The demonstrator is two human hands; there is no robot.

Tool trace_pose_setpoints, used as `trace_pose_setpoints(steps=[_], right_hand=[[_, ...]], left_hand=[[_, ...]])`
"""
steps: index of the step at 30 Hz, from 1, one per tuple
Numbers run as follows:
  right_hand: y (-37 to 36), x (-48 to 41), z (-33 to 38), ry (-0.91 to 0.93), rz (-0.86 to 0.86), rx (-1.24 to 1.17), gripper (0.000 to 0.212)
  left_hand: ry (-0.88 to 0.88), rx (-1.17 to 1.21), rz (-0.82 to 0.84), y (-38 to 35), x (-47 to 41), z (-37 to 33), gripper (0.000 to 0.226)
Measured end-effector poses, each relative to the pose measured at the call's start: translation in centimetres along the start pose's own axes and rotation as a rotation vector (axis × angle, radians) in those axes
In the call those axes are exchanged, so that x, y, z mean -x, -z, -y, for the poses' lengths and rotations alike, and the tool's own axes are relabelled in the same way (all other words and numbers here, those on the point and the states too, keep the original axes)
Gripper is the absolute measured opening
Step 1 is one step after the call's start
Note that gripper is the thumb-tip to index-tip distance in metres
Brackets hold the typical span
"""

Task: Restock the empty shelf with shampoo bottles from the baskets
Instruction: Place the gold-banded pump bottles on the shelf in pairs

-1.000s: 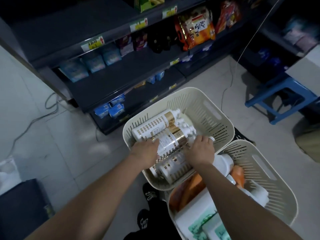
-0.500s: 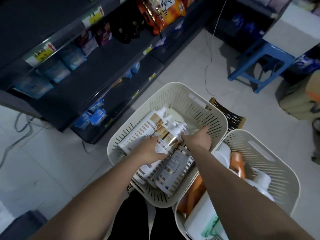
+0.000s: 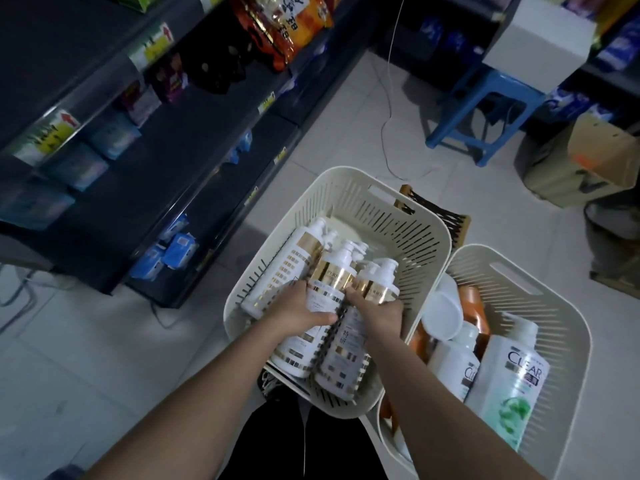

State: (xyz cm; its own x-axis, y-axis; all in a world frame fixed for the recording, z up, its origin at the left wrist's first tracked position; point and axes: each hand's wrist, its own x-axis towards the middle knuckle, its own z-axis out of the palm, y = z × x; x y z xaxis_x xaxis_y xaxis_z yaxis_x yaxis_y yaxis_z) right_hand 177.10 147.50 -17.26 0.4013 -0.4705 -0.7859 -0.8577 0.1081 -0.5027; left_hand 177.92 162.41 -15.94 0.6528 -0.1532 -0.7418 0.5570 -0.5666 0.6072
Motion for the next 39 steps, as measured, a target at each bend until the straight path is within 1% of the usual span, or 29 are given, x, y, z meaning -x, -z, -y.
trace_pose_setpoints(steps=[2,5,7,11,15,17,20,22,23,26,28,29,32,35,39], right_hand=[[0.2,0.2,-0.4,-0.017,0.034,-0.026,0.086],[0.8,1.1,-0.1,0.01,0.077,-0.019,0.062],[1.2,1.6,0.4,0.057,0.138,-0.014,0.056],[1.5,3.3,2.0,0.206,0.285,-0.006,0.056],[0.9,4.9,4.3,0.282,0.421,-0.001,0.055],[0.5,5.9,5.4,0.332,0.484,0.03,0.057],[0.0,7.7,6.9,0.392,0.584,0.046,0.06],[-0.6,9.2,7.9,0.408,0.662,0.066,0.071],[-0.9,9.9,8.3,0.421,0.703,0.083,0.074],[-1.9,11.7,9.1,0.484,0.808,0.133,0.056],[-2.9,13.1,9.1,0.502,0.883,0.161,0.058],[-3.3,13.8,9.0,0.509,0.913,0.177,0.061],[-5.4,16.7,7.7,0.509,1.014,0.226,0.056],[-7.8,20.4,5.8,0.505,1.091,0.294,0.06],[-11.4,26.6,2.8,0.506,1.2,0.344,0.052]], left_hand=[[0.002,-0.029,-0.002,-0.1,0.1,0.1,0.052],[0.015,0.06,0.006,0.2,0.3,-0.1,0.051],[0.015,0.182,0.02,0.8,0.9,-0.2,0.047],[0.029,0.399,0.025,2.6,2.7,-0.4,0.049],[-0.01,0.514,-0.028,5.1,4.9,-0.9,0.05],[-0.033,0.558,-0.059,6.2,6.2,-0.7,0.057],[-0.078,0.6,-0.127,7.4,8.4,-0.3,0.063],[-0.1,0.64,-0.181,7.7,10.1,0.2,0.064],[-0.115,0.662,-0.207,7.8,10.9,0.5,0.068],[-0.147,0.743,-0.291,8.0,13.1,1.8,0.083],[-0.161,0.804,-0.36,8.1,15.2,2.8,0.085],[-0.165,0.827,-0.381,8.0,16.1,3.2,0.084],[-0.165,0.91,-0.468,8.0,19.5,5.9,0.067],[-0.195,0.935,-0.547,8.3,23.3,9.3,0.072],[-0.221,0.925,-0.687,9.2,29.6,13.5,0.067]])
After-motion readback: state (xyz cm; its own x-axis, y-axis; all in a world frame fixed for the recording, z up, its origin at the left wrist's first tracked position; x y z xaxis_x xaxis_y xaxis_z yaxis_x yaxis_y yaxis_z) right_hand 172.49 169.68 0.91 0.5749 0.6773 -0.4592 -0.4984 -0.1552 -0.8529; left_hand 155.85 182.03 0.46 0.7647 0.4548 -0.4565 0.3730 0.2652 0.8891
